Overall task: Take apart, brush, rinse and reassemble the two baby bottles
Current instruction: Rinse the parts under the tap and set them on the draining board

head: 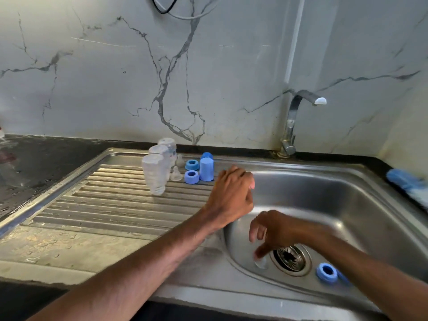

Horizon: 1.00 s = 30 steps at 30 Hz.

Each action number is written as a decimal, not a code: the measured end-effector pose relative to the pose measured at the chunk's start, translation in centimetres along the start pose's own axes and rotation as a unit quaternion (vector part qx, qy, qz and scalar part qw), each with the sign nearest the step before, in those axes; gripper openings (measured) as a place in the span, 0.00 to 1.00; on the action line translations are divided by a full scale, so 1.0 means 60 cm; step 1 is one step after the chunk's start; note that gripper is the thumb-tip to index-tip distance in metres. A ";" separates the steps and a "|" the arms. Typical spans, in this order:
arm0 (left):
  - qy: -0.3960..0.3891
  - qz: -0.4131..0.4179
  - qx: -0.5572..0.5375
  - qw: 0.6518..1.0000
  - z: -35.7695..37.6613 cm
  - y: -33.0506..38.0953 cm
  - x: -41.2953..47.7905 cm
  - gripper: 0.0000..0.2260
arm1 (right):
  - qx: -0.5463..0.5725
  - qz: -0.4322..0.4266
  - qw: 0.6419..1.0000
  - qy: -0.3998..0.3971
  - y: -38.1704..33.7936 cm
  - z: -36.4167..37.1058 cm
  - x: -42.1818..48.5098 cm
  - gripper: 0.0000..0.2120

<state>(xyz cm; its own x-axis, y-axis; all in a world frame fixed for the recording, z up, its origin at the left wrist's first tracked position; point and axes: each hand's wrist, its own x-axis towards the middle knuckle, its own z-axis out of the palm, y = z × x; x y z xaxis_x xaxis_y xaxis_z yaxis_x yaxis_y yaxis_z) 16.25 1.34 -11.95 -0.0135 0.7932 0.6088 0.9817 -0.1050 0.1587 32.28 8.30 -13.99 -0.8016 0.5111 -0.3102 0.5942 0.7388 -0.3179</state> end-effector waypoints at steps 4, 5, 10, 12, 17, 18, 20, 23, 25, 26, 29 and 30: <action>-0.047 0.013 -0.006 0.999 0.035 0.022 0.013 0.09 | -0.120 0.024 0.990 -0.064 0.017 0.059 0.041 0.15; -0.053 0.013 -0.008 0.998 0.040 0.023 0.016 0.09 | -0.119 0.026 0.990 -0.069 0.022 0.066 0.048 0.12; -0.082 0.018 -0.001 0.996 0.066 0.024 0.030 0.10 | -0.016 0.058 0.997 -0.050 0.047 0.045 0.056 0.06; -0.095 0.020 0.004 0.995 0.075 0.027 0.040 0.10 | 0.058 0.088 0.994 0.024 0.063 0.013 0.050 0.06; -0.081 0.038 0.058 0.994 0.106 0.038 0.107 0.19 | 0.292 0.103 0.907 0.284 0.127 -0.065 0.036 0.06; -0.066 0.050 0.078 0.993 0.115 0.041 0.128 0.21 | 0.361 0.109 0.866 0.329 0.138 -0.078 0.036 0.10; -0.034 0.077 0.119 0.989 0.127 0.046 0.171 0.24 | 0.460 0.119 0.786 0.394 0.153 -0.100 0.043 0.16; -0.029 0.130 0.193 0.972 0.149 0.054 0.238 0.32 | 0.530 0.114 0.727 0.421 0.178 -0.112 0.053 0.17; -0.041 0.164 0.256 0.952 0.169 0.054 0.273 0.33 | 0.553 0.095 0.721 0.407 0.190 -0.108 0.057 0.13; -0.054 0.176 0.281 0.942 0.178 0.050 0.284 0.32 | 0.551 0.088 0.726 0.403 0.191 -0.106 0.058 0.11; -0.096 0.204 0.342 0.912 0.199 0.039 0.303 0.30 | 0.514 0.066 0.745 0.420 0.195 -0.107 0.056 0.09; -0.100 0.211 0.350 0.907 0.199 0.035 0.304 0.29 | 0.506 0.061 0.747 0.427 0.193 -0.107 0.054 0.08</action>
<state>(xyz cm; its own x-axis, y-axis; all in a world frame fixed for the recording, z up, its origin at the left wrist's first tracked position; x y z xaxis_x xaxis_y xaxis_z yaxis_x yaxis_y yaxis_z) 20.34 22.76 -9.79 0.3573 0.8714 0.3361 0.7729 -0.0738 -0.6303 36.14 21.34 -12.94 -0.2311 0.9604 0.1554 0.0665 0.1749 -0.9823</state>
